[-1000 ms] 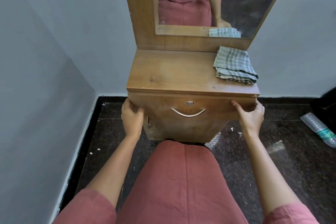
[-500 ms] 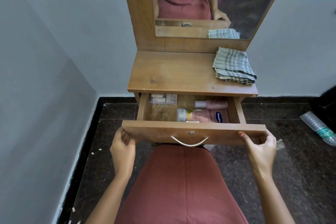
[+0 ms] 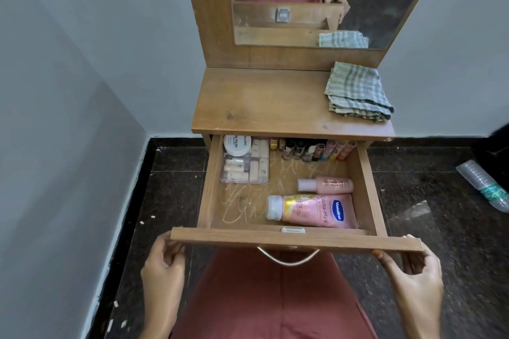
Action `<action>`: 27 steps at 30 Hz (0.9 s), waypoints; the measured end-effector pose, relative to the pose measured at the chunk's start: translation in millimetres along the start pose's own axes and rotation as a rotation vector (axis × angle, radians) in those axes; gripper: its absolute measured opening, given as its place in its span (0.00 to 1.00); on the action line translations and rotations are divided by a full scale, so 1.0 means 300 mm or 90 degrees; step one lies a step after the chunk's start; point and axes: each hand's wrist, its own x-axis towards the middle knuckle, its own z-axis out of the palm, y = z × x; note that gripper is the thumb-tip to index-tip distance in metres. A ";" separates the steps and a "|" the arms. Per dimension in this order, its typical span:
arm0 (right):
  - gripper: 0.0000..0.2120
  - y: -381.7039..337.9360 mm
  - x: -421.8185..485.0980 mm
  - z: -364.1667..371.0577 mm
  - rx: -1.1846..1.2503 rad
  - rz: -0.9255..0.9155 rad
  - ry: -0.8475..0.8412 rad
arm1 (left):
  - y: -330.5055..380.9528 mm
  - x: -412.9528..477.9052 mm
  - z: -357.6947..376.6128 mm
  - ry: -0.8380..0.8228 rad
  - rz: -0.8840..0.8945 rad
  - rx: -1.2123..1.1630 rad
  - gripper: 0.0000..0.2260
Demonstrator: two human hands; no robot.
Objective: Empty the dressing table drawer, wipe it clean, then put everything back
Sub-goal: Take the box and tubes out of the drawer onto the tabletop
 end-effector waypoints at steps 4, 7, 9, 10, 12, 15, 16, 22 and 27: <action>0.32 0.023 -0.038 -0.024 0.031 0.004 0.026 | -0.014 -0.026 -0.022 0.010 -0.030 -0.011 0.22; 0.33 0.019 -0.053 -0.028 0.039 0.007 0.026 | -0.025 -0.033 -0.032 -0.003 -0.043 -0.012 0.24; 0.30 0.012 -0.057 -0.026 0.035 0.006 0.029 | -0.031 -0.034 -0.036 -0.017 -0.043 -0.021 0.26; 0.28 0.009 -0.057 -0.025 0.031 0.008 0.027 | -0.033 -0.032 -0.038 -0.023 -0.046 -0.016 0.27; 0.26 0.010 -0.051 -0.031 0.022 0.015 0.015 | -0.042 -0.022 -0.046 -0.045 -0.042 -0.002 0.29; 0.27 0.028 -0.019 -0.071 0.025 0.027 -0.055 | -0.036 0.013 -0.069 -0.094 -0.040 -0.038 0.25; 0.30 0.030 -0.005 -0.093 0.027 0.038 -0.090 | -0.022 0.030 -0.079 -0.112 -0.040 -0.051 0.22; 0.24 -0.063 0.055 -0.165 -0.070 0.038 -0.191 | 0.082 0.100 -0.107 -0.164 -0.035 -0.056 0.17; 0.26 -0.122 0.080 -0.176 -0.126 0.036 -0.127 | 0.133 0.121 -0.100 -0.168 -0.032 -0.047 0.17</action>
